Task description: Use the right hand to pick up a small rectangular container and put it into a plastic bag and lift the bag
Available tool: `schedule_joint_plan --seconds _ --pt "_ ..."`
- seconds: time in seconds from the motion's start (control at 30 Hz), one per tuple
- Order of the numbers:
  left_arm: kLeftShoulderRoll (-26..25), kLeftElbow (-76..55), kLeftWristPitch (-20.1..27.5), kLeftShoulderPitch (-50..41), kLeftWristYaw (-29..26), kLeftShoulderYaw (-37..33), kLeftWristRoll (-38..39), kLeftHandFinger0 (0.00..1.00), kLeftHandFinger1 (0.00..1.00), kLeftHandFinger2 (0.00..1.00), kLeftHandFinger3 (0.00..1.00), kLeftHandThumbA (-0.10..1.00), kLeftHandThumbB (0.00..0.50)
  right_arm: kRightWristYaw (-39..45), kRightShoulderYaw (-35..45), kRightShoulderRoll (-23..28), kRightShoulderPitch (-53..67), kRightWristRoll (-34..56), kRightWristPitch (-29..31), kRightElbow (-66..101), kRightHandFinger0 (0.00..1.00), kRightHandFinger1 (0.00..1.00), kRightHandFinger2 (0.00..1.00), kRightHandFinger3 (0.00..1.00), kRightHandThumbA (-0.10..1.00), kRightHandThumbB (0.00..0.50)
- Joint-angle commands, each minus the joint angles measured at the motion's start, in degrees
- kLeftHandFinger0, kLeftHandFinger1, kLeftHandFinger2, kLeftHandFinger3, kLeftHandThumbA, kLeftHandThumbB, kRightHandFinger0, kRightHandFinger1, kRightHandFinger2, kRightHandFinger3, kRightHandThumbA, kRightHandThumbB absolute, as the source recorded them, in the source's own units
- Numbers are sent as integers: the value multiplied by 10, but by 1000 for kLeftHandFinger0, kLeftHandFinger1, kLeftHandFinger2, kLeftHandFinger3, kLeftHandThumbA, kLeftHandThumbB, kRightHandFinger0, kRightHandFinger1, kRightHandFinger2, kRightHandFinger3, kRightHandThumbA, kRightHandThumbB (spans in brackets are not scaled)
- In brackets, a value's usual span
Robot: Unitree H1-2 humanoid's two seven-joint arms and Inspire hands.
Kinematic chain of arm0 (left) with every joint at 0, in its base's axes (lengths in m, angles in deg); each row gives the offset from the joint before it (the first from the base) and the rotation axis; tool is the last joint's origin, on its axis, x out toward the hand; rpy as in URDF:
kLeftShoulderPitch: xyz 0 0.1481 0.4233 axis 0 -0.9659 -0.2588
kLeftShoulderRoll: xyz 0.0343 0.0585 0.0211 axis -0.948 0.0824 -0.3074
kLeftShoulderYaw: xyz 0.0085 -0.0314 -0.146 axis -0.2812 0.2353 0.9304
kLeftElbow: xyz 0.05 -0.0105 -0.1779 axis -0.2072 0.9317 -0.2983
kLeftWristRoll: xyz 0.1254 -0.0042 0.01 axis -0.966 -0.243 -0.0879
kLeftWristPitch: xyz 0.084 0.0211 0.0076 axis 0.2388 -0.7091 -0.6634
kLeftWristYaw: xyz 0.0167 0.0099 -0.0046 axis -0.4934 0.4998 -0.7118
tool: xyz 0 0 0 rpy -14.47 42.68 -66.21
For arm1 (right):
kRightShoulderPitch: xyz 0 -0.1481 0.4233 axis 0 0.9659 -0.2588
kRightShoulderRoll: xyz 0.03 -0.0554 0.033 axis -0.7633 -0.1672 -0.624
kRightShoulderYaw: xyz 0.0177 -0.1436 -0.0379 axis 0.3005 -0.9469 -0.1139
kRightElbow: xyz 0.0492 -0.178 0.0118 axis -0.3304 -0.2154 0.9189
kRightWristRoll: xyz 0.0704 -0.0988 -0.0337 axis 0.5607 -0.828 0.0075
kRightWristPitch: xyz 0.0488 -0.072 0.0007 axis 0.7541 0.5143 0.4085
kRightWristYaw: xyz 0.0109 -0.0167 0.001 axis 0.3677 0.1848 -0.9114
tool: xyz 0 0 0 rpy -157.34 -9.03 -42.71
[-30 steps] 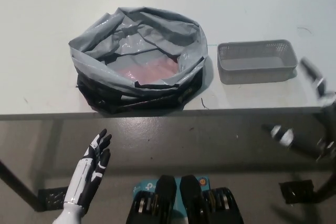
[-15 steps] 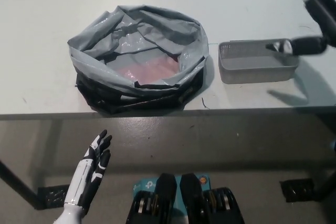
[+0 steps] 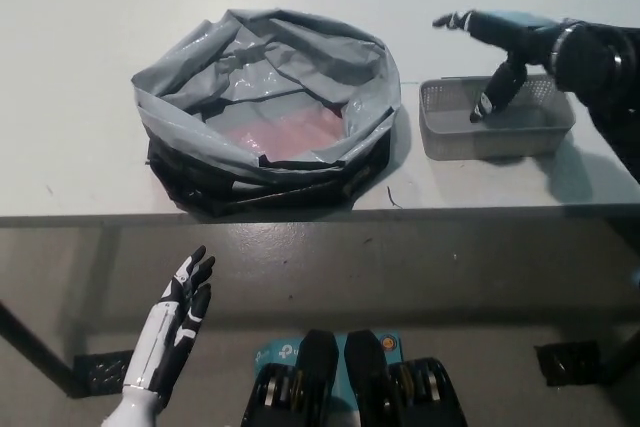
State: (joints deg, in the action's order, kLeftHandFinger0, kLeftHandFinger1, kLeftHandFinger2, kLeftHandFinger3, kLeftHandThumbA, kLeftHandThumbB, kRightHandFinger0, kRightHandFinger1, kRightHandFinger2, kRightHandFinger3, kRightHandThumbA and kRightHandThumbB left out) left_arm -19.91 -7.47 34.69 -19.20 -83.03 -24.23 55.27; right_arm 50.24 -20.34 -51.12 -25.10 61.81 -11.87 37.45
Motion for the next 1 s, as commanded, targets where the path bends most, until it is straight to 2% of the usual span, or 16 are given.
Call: schedule_joint_plan --seconds 0.0,0.23,0.7,0.97 --pt "-12 -21 29 17 17 -1 12 1000 1000 1000 1000 937 138 94 -33 -3 -85 -50 -45 -36 1000 1000 1000 1000 1000 489" --pt "-11 -25 24 16 20 0 13 1000 1000 1000 1000 930 156 125 -73 -12 -115 -80 -48 -75 1000 1000 1000 1000 1000 500" --pt "-14 -27 18 21 26 1 15 1000 1000 1000 1000 913 158 156 -63 -28 -136 -82 -43 -131 1000 1000 1000 1000 1000 500" --pt "-13 -25 18 20 28 1 14 1000 1000 1000 1000 899 166 122 -63 -38 -134 -96 -23 -175 1000 1000 1000 1000 1000 500"
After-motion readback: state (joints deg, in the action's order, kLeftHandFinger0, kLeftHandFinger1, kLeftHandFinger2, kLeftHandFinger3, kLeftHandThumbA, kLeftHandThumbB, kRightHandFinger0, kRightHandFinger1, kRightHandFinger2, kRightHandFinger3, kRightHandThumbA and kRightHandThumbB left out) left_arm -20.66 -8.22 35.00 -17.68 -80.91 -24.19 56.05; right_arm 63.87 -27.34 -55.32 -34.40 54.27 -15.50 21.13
